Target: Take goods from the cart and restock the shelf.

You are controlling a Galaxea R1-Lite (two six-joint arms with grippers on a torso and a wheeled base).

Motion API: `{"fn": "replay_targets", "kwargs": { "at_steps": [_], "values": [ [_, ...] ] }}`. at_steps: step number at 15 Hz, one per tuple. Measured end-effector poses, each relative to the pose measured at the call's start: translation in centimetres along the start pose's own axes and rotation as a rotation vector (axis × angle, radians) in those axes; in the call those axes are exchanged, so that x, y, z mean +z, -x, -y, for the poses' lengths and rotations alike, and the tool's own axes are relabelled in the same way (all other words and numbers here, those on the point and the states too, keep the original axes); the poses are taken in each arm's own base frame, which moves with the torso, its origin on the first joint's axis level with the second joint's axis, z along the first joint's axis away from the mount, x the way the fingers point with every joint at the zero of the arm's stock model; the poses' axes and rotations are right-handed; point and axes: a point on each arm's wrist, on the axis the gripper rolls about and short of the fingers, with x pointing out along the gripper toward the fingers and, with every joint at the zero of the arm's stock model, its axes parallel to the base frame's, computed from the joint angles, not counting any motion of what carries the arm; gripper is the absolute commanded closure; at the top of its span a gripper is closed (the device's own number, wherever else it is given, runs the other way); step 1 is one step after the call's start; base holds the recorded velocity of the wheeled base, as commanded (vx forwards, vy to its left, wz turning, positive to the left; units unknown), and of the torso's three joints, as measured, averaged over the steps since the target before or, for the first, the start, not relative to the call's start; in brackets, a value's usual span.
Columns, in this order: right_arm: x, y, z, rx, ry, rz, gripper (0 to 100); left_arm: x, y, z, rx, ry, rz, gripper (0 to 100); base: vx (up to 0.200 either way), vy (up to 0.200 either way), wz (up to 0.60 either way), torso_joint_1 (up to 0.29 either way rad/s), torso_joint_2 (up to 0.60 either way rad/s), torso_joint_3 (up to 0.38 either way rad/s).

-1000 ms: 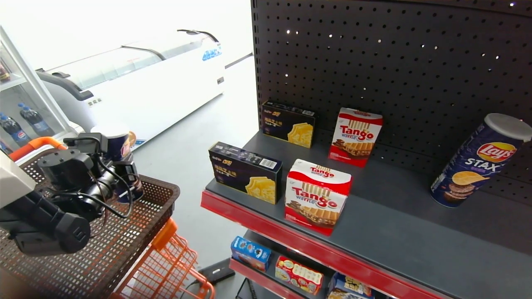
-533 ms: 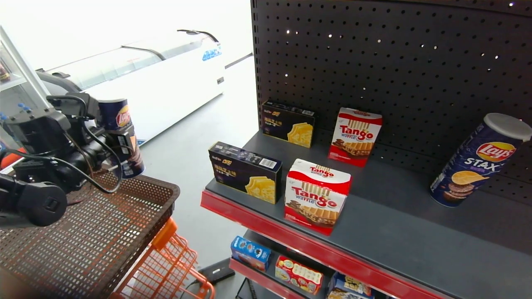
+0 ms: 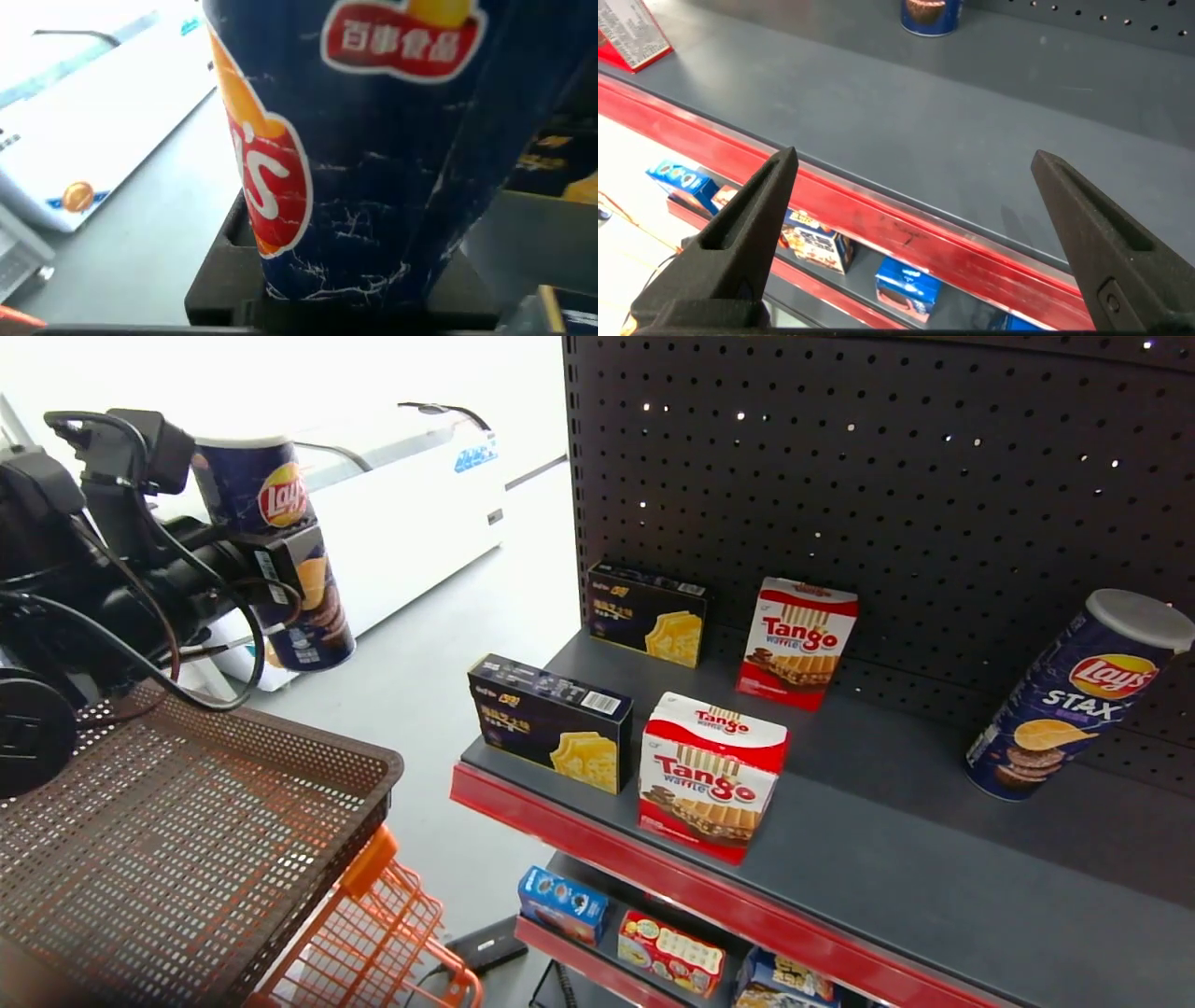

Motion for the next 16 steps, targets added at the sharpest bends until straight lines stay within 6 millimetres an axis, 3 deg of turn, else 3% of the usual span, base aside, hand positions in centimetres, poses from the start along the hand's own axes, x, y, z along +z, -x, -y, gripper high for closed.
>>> {"fn": "replay_targets", "kwargs": {
  "at_steps": [3,6,8,12,16],
  "values": [
    [0.0,0.0,0.0,0.000,0.000,0.000,0,2.7,2.6,2.4,-0.112,0.017,0.007,100,0.000,0.000,0.00,0.000,0.00,0.000],
    [0.0,0.0,0.0,0.000,0.000,0.000,0,3.8,6.8,4.9,-0.253,0.051,-0.178,100,0.000,0.000,0.00,0.000,0.00,0.000],
    [0.0,0.0,0.0,0.000,0.000,0.000,0,5.6,9.2,5.8,-0.393,0.065,-0.172,100,0.000,0.000,0.00,0.000,0.00,0.000],
    [0.0,0.0,0.0,0.000,0.000,0.000,0,8.0,10.5,6.8,-0.469,0.104,-0.089,100,0.000,0.000,0.00,0.000,0.00,0.000],
    [0.0,0.0,0.0,0.000,0.000,0.000,0,8.7,9.9,8.1,-0.529,0.134,0.005,100,0.000,0.000,0.00,0.000,0.00,0.000]
  ]
}}
